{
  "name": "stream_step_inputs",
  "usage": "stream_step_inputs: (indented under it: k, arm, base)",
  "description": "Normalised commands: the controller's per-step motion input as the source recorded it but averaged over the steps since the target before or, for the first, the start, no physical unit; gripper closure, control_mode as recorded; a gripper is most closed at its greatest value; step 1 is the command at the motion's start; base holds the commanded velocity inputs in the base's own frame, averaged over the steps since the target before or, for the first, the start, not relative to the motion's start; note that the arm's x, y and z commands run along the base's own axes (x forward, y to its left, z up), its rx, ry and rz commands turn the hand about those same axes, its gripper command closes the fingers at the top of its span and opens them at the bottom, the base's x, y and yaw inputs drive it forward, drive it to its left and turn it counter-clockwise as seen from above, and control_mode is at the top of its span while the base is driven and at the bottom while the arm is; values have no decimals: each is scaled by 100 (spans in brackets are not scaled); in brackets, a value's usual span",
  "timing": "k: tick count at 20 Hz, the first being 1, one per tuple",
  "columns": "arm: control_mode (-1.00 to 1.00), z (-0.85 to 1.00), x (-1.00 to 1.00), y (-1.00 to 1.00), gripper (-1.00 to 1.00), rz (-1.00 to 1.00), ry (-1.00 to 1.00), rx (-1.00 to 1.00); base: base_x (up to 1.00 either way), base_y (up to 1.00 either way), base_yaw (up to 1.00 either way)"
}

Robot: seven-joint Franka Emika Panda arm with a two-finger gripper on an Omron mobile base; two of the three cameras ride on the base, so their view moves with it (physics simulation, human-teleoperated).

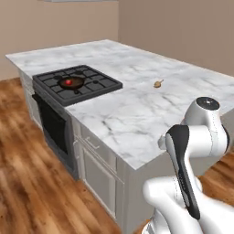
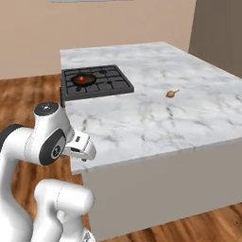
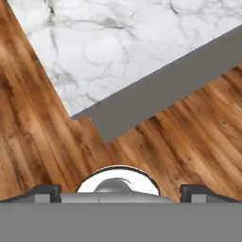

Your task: Place the pan on the front right burner on the stove. Then place the tomato and the onion in the pan and turn on the front right burner.

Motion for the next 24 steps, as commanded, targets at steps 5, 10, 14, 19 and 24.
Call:
stream_step_inputs:
  k: [5, 10, 14, 19, 24]
  arm:
    - [100, 0, 0, 0, -100, 0, 0, 0]
    - [100, 0, 0, 0, -100, 0, 0, 0]
    - [100, 0, 0, 0, -100, 0, 0, 0]
    - [100, 0, 0, 0, -100, 0, 0, 0]
    - [100, 0, 0, 0, -100, 0, 0, 0]
  base:
    - [3, -98, 38]
    - [-3, -100, 34]
    - [-6, -97, 30]
    - [-10, -84, 28]
    - [-20, -70, 26]
